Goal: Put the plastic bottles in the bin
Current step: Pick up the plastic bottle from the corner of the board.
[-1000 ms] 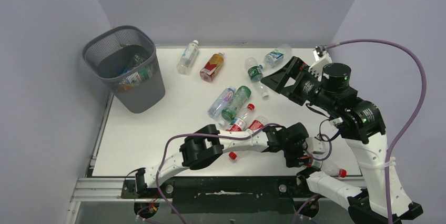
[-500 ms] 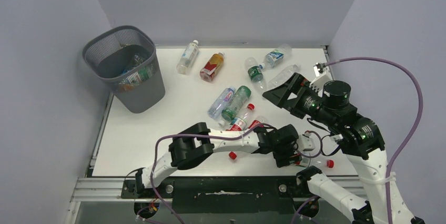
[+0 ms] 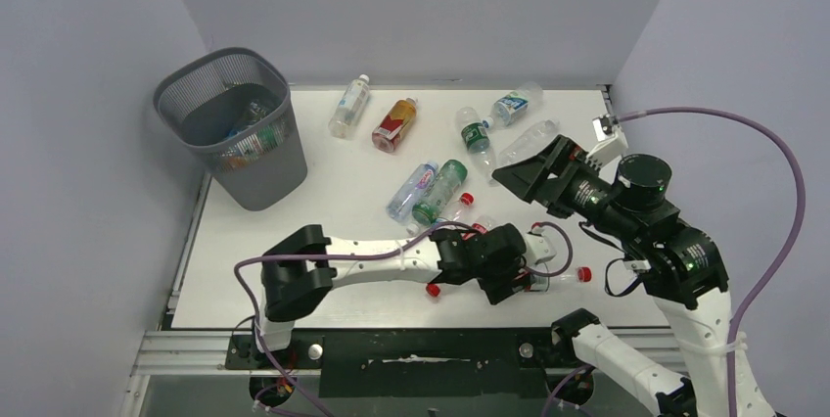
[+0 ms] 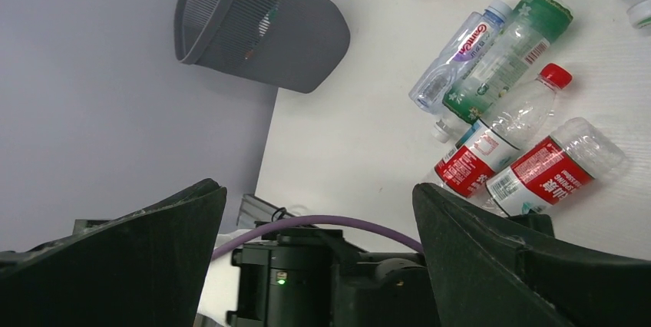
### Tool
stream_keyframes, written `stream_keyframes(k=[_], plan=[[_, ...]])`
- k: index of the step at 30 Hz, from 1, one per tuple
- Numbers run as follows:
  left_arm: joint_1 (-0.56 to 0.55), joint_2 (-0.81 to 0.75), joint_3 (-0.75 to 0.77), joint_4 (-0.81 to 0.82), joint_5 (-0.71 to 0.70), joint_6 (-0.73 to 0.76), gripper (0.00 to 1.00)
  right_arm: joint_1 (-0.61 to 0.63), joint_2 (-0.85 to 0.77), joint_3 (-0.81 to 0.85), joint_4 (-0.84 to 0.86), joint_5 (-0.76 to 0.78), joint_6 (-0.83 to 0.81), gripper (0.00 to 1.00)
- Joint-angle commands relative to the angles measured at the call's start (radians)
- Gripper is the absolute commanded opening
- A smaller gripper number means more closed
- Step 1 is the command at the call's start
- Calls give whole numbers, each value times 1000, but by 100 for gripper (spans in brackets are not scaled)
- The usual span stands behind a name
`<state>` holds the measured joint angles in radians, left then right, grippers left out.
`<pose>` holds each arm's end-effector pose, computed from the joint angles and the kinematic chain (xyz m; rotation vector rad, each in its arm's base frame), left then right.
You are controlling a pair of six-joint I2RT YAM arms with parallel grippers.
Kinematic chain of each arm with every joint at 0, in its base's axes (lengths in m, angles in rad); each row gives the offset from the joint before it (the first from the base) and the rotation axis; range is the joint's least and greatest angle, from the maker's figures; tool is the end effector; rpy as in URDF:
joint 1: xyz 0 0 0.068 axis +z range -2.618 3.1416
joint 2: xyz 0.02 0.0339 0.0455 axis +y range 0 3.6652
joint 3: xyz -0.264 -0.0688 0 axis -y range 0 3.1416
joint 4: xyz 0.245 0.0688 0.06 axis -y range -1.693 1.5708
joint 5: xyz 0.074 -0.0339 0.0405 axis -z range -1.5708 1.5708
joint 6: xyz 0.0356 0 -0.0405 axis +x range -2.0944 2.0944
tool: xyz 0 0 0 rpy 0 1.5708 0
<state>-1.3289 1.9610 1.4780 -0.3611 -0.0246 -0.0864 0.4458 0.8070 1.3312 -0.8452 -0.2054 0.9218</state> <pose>0.1058 -0.4251 0.2151 1.4509 2.0472 -0.5967 0.1076 0.0595 0.4444 0.3339 2.0205 1.0938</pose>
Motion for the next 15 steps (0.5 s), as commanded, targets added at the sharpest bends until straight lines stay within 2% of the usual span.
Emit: stream_keyframes(k=[1, 9, 15], plan=[[3, -153, -20, -11, -69, -58, 47, 1, 3, 65, 56, -15, -21, 98], [19, -281, -77, -123, -166, -82, 48, 0, 32, 81, 96, 0, -17, 98], [112, -412, -161, -147, -130, -114, 48, -1, 80, 99, 138, 0, -15, 98]])
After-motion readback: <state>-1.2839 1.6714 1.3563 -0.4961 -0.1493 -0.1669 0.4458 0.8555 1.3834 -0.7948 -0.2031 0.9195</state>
